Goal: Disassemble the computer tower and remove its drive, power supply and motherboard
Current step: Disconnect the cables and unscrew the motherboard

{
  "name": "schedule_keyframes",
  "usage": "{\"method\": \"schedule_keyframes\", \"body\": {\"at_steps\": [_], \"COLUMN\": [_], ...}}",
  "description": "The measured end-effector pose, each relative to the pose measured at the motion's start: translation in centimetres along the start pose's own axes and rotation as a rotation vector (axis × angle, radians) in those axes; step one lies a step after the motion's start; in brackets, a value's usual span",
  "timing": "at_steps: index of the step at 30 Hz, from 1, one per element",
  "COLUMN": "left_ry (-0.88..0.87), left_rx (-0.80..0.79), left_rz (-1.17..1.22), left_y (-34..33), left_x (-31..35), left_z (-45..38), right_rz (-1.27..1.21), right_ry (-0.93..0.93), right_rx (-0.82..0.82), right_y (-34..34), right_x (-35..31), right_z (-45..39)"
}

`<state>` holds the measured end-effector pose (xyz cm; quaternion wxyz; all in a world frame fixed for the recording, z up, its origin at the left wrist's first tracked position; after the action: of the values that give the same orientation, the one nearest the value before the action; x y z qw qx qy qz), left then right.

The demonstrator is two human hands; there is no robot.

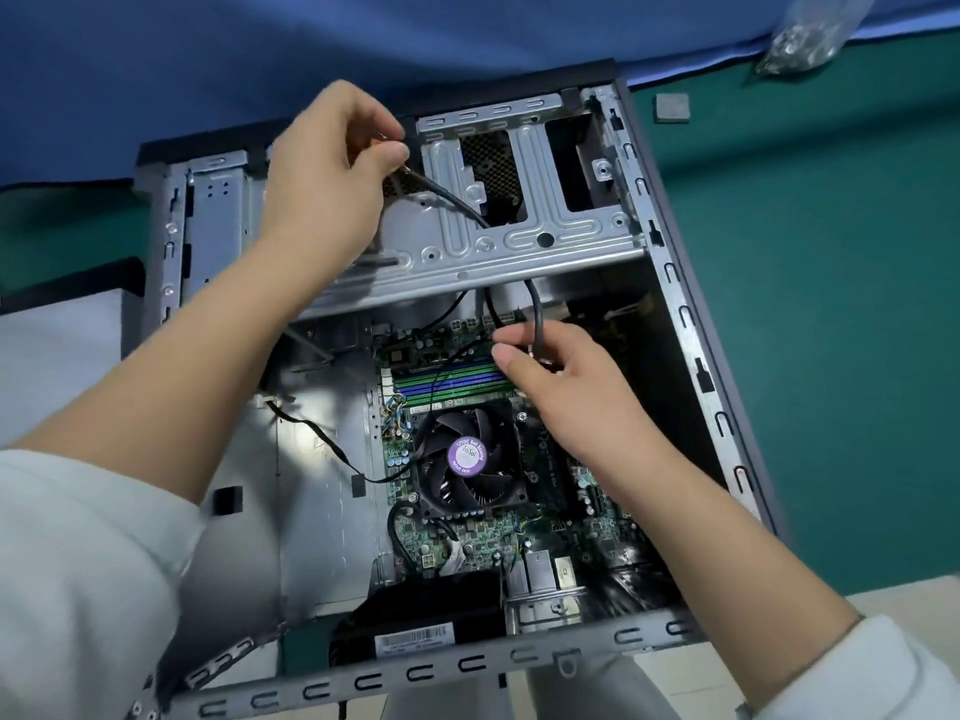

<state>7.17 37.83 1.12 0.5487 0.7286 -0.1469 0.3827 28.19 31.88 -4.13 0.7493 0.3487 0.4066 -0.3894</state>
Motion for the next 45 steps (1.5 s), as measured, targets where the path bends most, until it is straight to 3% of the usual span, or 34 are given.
{"method": "schedule_keyframes", "body": {"at_steps": [3, 5, 10, 12, 15, 19, 23, 25, 29, 33, 36, 39, 43, 45], "left_ry": [-0.022, -0.163, -0.530, -0.537, -0.382, -0.364, -0.227, -0.217, -0.313, -0.447, -0.482, -0.327, -0.278, -0.300], "left_rx": [0.053, -0.041, -0.301, -0.392, -0.500, -0.307, -0.124, -0.179, -0.372, -0.481, -0.321, -0.063, -0.129, 0.001], "left_rz": [-0.096, -0.276, -0.748, -0.782, -0.657, -0.556, -0.590, -0.643, -0.509, -0.489, -0.528, -0.497, -0.473, -0.475], "left_y": [0.2, 0.2, 0.3, 0.2, -0.5, -0.1, 2.3, 2.5, 0.6, -1.7, -1.6, 1.8, 3.9, 3.9], "left_x": [0.4, 0.9, 2.4, 2.6, 2.4, 1.2, -1.0, -1.6, -0.3, 2.1, 2.1, 0.4, -1.6, -2.0], "left_z": [-0.5, -0.8, -1.3, -1.5, -1.7, -1.9, -2.6, -2.2, -1.0, -0.4, -0.9, -2.5, -1.8, -1.2], "right_rz": [-0.128, -0.236, -0.030, 0.003, -0.020, 0.117, 0.360, 0.405, 0.121, 0.074, 0.163, 0.426, 0.629, 0.706], "right_ry": [-0.024, -0.094, -0.119, -0.093, -0.061, -0.036, -0.003, -0.002, -0.018, -0.019, -0.003, 0.078, 0.136, 0.145], "right_rx": [0.086, 0.119, 0.054, 0.052, 0.094, 0.180, 0.254, 0.279, 0.355, 0.360, 0.313, 0.256, 0.120, 0.090], "right_y": [0.8, 0.9, 0.5, 0.4, 0.2, 0.3, 0.0, 0.0, 0.4, 0.4, 0.7, 1.2, 0.8, 0.7], "right_x": [0.5, 0.4, -1.0, -1.1, -0.5, 0.5, 0.6, 0.7, 0.9, 0.7, 0.9, 0.9, 0.3, 0.2], "right_z": [0.0, -0.7, -3.1, -3.2, -2.9, -2.8, -3.5, -3.9, -4.2, -4.3, -4.0, -3.4, -2.9, -2.9]}}
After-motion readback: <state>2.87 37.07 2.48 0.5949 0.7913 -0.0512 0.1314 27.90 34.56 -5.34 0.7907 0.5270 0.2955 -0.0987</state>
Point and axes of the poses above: each hand's wrist, its own z-axis away from the middle knuckle, its own y-axis out of the back of the hand, x = y × z, the point moved 2 cm from there along -z, towards the middle knuckle, and after that the axes turned 1 degree about -x, right-handed, at the moved point
